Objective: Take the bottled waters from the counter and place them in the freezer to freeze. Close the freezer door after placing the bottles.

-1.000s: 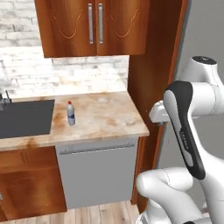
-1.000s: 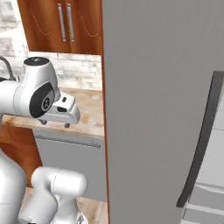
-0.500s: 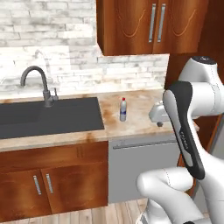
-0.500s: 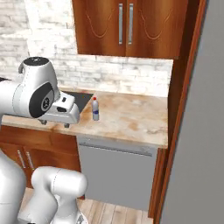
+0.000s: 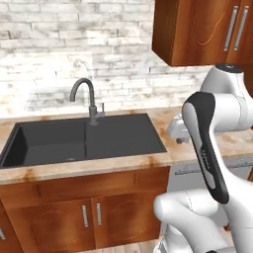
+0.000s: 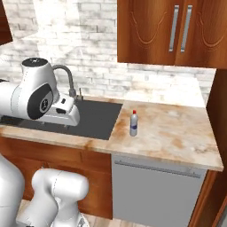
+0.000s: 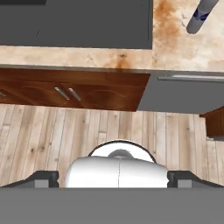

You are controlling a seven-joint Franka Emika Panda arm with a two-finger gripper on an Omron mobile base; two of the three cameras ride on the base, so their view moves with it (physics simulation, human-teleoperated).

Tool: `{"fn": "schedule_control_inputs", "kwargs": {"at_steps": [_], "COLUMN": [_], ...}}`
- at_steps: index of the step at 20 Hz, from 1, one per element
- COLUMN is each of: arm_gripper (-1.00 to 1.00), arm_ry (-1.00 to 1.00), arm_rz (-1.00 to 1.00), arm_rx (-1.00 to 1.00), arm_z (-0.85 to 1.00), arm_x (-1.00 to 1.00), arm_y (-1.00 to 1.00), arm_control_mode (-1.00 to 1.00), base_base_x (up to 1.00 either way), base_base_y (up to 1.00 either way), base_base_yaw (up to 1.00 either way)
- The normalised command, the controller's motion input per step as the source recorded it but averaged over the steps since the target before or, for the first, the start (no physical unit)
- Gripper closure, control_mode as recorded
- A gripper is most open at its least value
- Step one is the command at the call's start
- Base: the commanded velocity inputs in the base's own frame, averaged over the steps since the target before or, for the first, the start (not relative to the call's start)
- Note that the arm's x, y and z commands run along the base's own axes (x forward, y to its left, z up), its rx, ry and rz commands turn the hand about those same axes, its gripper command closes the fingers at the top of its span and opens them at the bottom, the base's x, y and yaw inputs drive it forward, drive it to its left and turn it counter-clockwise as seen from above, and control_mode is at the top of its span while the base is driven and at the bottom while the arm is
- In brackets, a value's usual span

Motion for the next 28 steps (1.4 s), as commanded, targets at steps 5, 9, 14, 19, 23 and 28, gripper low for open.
{"fn": "schedule_control_inputs", "kwargs": {"at_steps": [5, 9, 14, 19, 23, 28], "arm_gripper": [-1.00, -1.00, -1.00, -1.00, -1.00, -1.00], "arm_ry": [0.00, 0.00, 0.00, 0.00, 0.00, -0.01], "arm_rz": [0.00, 0.00, 0.00, 0.00, -0.01, 0.02], "arm_rx": [0.00, 0.00, 0.00, 0.00, 0.00, -0.01], "arm_z": [0.00, 0.00, 0.00, 0.00, -0.01, -0.02], "arm_x": [0.00, 0.00, 0.00, 0.00, 0.05, 0.00], "arm_y": [0.00, 0.00, 0.00, 0.00, 0.00, 0.00], "arm_control_mode": [1.00, 1.00, 1.00, 1.00, -1.00, -1.00], "base_base_x": [0.43, 0.33, 0.17, 0.27, 0.08, 0.00], "base_base_y": [0.18, 0.00, 0.00, 0.00, 0.00, 0.00], "base_base_yaw": [0.00, -0.03, -0.11, -0.11, -0.02, 0.00]}}
